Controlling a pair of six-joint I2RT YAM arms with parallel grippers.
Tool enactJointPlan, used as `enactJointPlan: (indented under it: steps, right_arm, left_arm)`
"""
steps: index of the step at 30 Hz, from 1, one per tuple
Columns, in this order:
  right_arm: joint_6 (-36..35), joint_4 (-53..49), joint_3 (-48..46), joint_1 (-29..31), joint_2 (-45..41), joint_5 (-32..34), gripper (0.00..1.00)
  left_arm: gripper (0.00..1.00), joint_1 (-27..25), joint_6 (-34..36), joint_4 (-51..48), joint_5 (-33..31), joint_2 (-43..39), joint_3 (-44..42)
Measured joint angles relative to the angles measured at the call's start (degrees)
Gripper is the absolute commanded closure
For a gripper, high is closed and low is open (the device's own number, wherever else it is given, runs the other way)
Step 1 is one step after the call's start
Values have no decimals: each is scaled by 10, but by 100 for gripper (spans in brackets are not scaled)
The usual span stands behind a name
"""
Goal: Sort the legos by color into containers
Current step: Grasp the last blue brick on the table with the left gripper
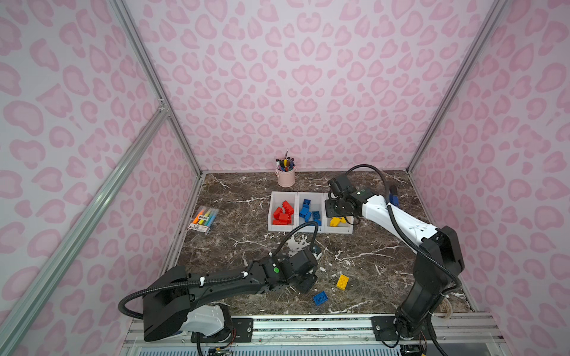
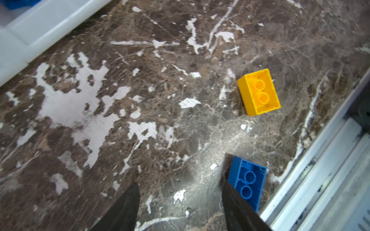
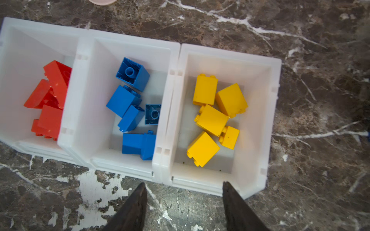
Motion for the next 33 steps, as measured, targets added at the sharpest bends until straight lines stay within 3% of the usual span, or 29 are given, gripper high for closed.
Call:
enactJointPlan:
  steps: [9,19,33]
  right_arm:
    - [11,11,-68,-27,-45,-2,38]
    - [15,18,-82,-32,-52,-8,39]
    - [19,19,-85,-33,-56,-10,40]
  left_arm:
    - [33,-63,58,-7,52,104,61]
    - [36,-70,71,-18,56,147,82]
    - [54,-71,76,-33,61,201,106]
